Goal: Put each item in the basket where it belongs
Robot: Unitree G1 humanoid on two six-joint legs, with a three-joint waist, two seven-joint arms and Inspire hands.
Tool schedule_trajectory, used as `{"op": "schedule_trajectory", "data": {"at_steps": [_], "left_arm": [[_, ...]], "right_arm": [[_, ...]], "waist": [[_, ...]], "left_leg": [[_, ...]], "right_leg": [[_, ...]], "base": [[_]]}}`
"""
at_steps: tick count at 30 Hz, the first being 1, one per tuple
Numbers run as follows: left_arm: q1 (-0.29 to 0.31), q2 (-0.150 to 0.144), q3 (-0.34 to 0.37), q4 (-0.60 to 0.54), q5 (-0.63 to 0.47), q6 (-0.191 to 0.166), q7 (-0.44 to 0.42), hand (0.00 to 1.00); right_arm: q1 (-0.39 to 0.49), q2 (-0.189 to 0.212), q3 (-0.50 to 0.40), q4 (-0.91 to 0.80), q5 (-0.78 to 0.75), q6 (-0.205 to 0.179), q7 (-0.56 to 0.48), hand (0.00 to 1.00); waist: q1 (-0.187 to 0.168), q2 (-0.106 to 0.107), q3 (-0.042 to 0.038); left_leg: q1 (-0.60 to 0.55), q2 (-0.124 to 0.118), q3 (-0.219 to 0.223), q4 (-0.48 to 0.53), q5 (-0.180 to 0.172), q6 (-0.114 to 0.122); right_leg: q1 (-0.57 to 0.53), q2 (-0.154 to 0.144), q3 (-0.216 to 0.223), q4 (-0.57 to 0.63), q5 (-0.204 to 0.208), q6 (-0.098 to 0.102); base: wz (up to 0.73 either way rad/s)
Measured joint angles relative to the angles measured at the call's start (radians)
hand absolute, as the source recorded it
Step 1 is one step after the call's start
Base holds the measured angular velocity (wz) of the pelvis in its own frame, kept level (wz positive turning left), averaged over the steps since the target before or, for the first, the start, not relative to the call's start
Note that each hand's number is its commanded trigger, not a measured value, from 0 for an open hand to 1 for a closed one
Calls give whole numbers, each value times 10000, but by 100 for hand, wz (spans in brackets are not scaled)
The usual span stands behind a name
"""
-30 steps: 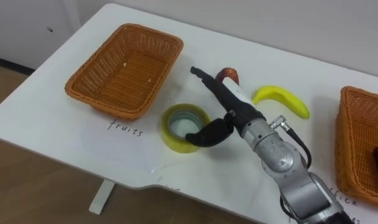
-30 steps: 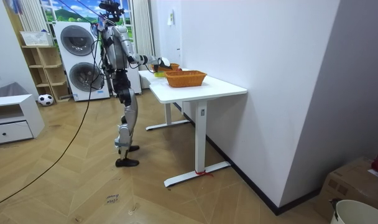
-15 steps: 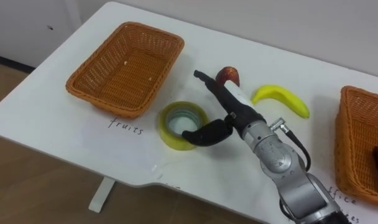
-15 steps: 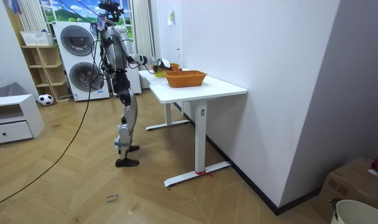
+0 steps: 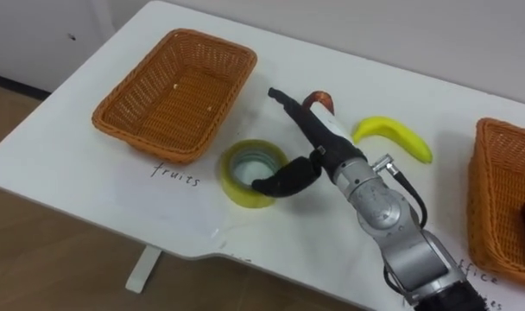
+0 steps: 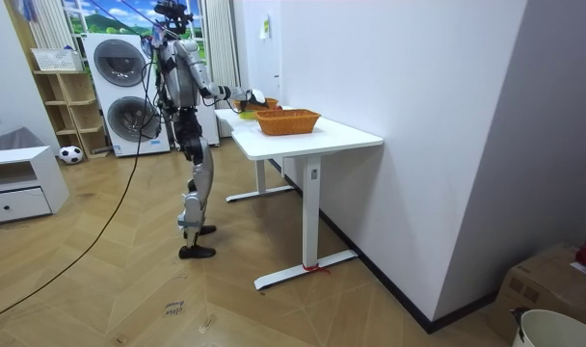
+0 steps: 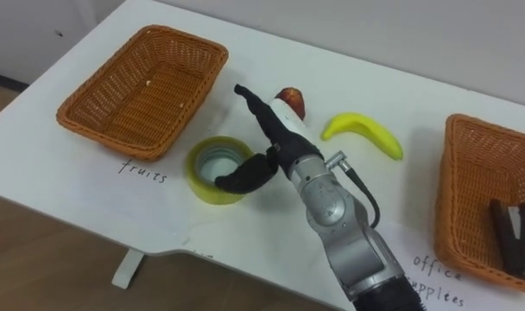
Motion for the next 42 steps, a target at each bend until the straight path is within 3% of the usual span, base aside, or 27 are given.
{"op": "schedule_trajectory", "data": {"at_steps": [5, 9, 11, 28, 31, 34, 42], "left_arm": [[33, -7, -15, 147, 0, -6, 1, 0], [6, -7, -7, 310, 0, -29, 1, 0], [0, -6, 6, 335, 1, -70, 2, 0], [-19, -13, 41, 385, 6, -2, 7, 0], [10, -43, 218, 364, 212, 8, -41, 0], [10, -71, 382, 351, 425, 96, -180, 0], [100, -222, 403, -24, 581, 209, -213, 0]], "right_arm": [[-14, 54, -2, 12, 279, 7, -170, 0], [-271, 33, -6, 344, 801, -12, -375, 0], [-437, 10, -9, 347, 1094, -20, -538, 0], [-800, 12, -5, 368, 1089, -115, -757, 0], [-797, 12, -1, 489, 980, -116, -805, 0], [-768, 10, 5, 955, 898, -105, -822, 0], [-482, 40, 18, 1314, 417, -96, -772, 0]], "waist": [[246, -64, -19], [241, -83, 0], [244, -85, 65], [236, -75, 52], [240, -53, 33], [239, -23, -39], [227, 26, -73]], "left_leg": [[44, -11, -41, 11, 2, 3], [31, 2, -144, 20, 6, 8], [15, -4, -129, 20, 6, 9], [-35, -40, -188, 33, 7, 9], [-51, -47, -198, 40, 7, 9], [-52, -76, -207, 49, 7, 10], [-77, -84, -209, 78, 7, 10]], "right_leg": [[6, -11, 4, -4, 0, 0], [24, -30, 7, -27, -1, 1], [43, -36, 7, -104, -1, 1], [65, -4, 7, -135, -1, 1], [61, -4, -2, -136, -1, 1], [70, -13, 2, -135, -1, 2], [66, -20, 4, -138, -2, 3]], "base": [[3], [6], [-2], [1], [0], [0], [0]]}}
